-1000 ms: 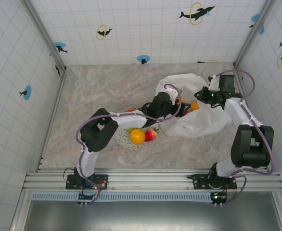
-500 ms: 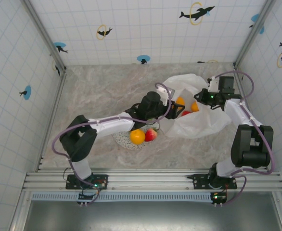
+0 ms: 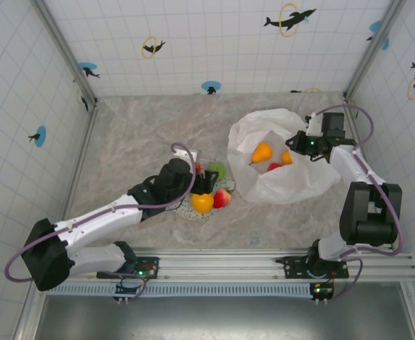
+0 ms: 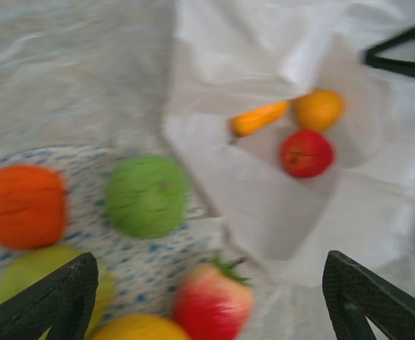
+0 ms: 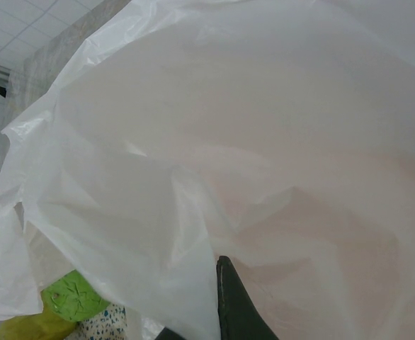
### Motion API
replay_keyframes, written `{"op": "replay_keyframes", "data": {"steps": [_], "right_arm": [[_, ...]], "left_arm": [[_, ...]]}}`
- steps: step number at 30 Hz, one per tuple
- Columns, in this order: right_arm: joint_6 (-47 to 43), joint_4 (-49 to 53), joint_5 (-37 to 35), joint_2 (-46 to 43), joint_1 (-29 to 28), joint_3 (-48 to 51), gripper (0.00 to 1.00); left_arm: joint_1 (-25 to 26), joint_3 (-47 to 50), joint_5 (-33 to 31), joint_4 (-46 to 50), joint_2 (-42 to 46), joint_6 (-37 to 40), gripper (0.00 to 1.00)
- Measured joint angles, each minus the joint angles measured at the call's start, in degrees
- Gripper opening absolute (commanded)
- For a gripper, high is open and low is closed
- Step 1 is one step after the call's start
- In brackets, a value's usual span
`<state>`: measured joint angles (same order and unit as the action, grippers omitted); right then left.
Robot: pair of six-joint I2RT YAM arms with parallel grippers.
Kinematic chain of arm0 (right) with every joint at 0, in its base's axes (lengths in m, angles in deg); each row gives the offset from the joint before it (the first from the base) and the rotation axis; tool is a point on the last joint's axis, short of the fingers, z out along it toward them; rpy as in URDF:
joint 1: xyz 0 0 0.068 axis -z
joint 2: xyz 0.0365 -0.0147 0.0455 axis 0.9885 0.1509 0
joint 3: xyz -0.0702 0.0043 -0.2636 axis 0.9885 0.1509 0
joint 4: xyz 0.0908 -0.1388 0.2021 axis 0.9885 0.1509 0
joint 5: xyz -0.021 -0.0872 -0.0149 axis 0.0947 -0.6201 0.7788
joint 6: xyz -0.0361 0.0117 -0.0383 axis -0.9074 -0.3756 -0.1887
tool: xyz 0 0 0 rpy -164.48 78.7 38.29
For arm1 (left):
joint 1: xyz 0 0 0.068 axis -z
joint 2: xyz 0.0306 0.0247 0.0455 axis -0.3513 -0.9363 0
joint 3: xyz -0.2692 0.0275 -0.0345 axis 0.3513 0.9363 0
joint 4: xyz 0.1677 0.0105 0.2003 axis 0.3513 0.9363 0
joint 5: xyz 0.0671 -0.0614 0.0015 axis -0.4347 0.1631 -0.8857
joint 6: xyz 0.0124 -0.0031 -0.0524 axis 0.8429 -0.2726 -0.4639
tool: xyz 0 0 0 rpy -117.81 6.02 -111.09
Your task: Place the fruits into the plastic bag
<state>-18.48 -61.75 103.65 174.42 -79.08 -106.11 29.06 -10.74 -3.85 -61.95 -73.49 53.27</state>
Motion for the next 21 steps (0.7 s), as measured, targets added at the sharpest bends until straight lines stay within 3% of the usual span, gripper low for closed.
{"op": "replay_keyframes", "data": {"steps": [5,10,16,21], "right_arm": [[-0.02,-0.02,0.07,0.0,0.0,0.0,0.0],[-0.02,0.0,0.07,0.0,0.0,0.0,0.0],[-0.15,0.04,0.09,0.79,-0.04,0.0,0.0],[-0.17,0.09,0.11,1.09,-0.31,0.0,0.0]], "left_arm": [[-0.83,0.28,-1.79,6.91,0.0,-1.86,0.88],[-0.76,5.44,0.28,9.09,2.16,-5.18,0.9],[0.96,8.68,3.74,8.0,2.05,-8.48,0.98],[1.33,8.68,5.16,4.37,-0.46,-9.03,0.98]]}}
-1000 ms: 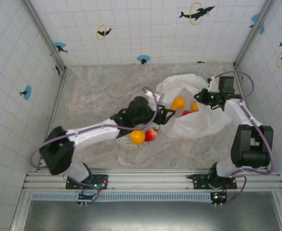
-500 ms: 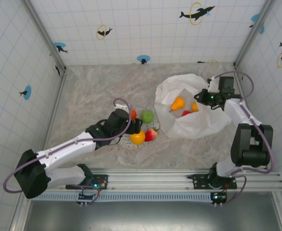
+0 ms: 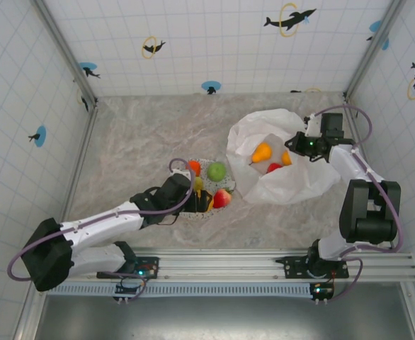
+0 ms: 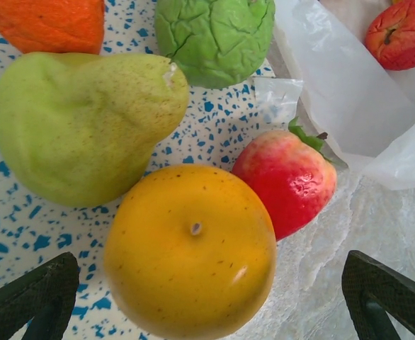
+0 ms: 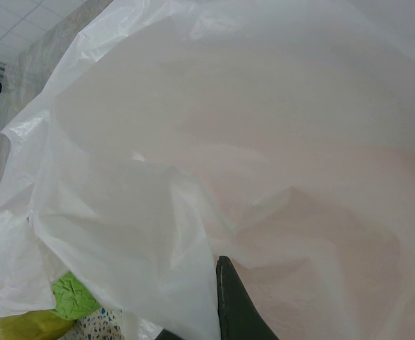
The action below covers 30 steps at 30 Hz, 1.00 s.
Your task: Place the fruits into the plastic bag
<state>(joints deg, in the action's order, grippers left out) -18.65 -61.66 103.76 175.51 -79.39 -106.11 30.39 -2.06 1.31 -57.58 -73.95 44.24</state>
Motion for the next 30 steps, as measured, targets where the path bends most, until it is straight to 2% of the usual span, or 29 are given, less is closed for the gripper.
{"op": "replay_keyframes", "data": {"steps": [20,25,30], "right_arm": [[-0.04,0.13,-0.02,0.39,-0.07,0.0,0.0],[-0.04,0.11,-0.04,0.39,-0.11,0.0,0.0],[-0.04,0.13,-0.02,0.39,-0.11,0.0,0.0]], "left_arm": [[0.11,2.67,0.15,-6.49,-8.24,-0.35,0.96],[0.11,2.67,-0.28,-6.84,-9.46,-0.15,0.93],[0.11,2.67,-0.79,-6.84,-10.03,0.52,0.85]]}}
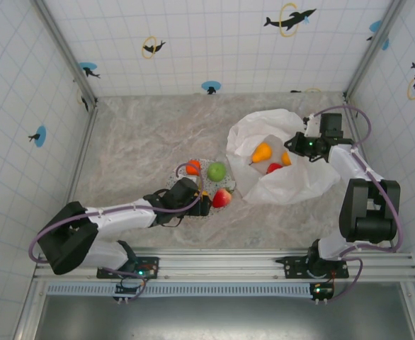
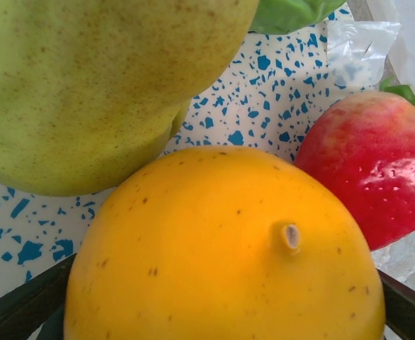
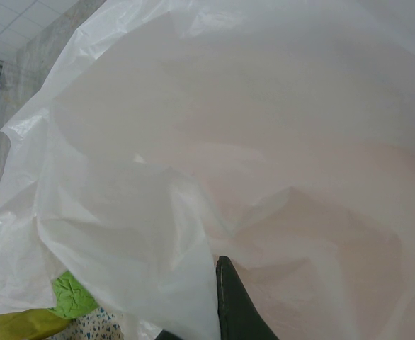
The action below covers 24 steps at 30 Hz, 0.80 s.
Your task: Place the fruits into the plastic bag
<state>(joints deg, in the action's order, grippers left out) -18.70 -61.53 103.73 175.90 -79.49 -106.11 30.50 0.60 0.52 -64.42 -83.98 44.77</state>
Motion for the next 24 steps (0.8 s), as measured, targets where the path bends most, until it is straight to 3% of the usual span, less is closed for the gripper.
{"op": "replay_keyframes", "data": {"steps": [8,13,18,24], "right_arm": [[-0.13,-0.02,-0.07,0.0,0.0,0.0,0.0],[-0.17,0.0,-0.13,0.0,0.0,0.0,0.0],[-0.2,0.0,-0.13,0.0,-0.33,0.0,0.0],[-0.2,0.07,-0.15,0.0,-0.9,0.0,0.0]], "left_arm": [[0.0,0.24,-0.57,0.72,1.33,0.61,0.7],[0.72,0.96,-0.2,4.48,7.78,0.76,0.67],[1.2,-0.39,4.15,8.24,15.56,3.52,0.65],[1.51,-11.47,9.03,5.99,10.05,9.49,0.64]]}}
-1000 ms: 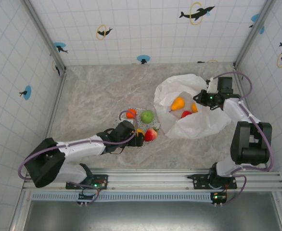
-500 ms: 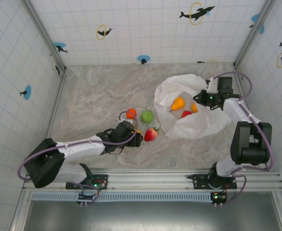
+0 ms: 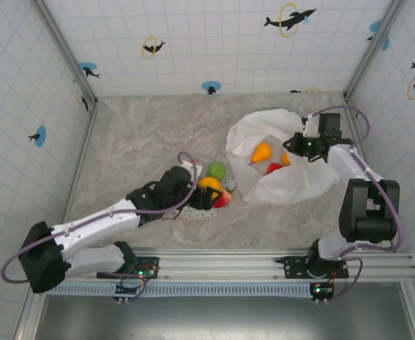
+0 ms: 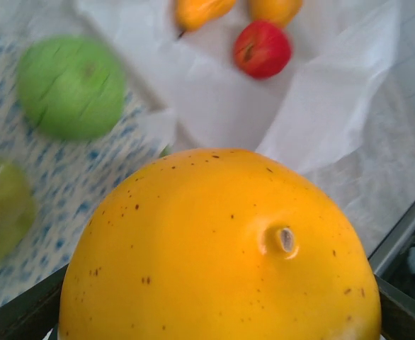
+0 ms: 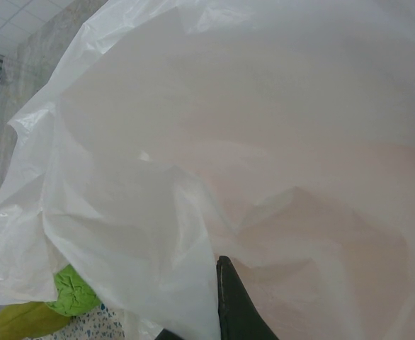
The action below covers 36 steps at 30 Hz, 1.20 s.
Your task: Place the fruits into the plastic bag
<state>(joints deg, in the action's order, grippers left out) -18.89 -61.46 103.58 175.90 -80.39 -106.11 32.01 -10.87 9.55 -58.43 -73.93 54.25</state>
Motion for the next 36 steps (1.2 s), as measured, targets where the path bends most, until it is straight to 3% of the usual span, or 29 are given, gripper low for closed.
{"op": "replay_keyframes", "data": {"steps": [9,15,23,36], "right_arm": [[0.02,2.12,-0.48,-0.02,-0.59,-0.15,0.0],[-0.04,3.54,-1.27,-0.07,-1.31,-0.57,0.0],[-0.44,5.35,-1.6,-0.59,-2.29,-1.01,0.0],[1.4,5.6,-0.87,-0.61,-2.99,-3.06,0.0]], "left_arm": [[0.0,-21.86,6.6,-6.38,-27.82,7.89,0.63],[0.0,-32.54,6.8,-5.55,-40.04,12.9,0.63],[0.0,-42.18,6.01,-5.97,-48.48,16.87,0.62],[0.0,-42.62,2.25,-14.03,-51.17,16.94,0.61]]}}
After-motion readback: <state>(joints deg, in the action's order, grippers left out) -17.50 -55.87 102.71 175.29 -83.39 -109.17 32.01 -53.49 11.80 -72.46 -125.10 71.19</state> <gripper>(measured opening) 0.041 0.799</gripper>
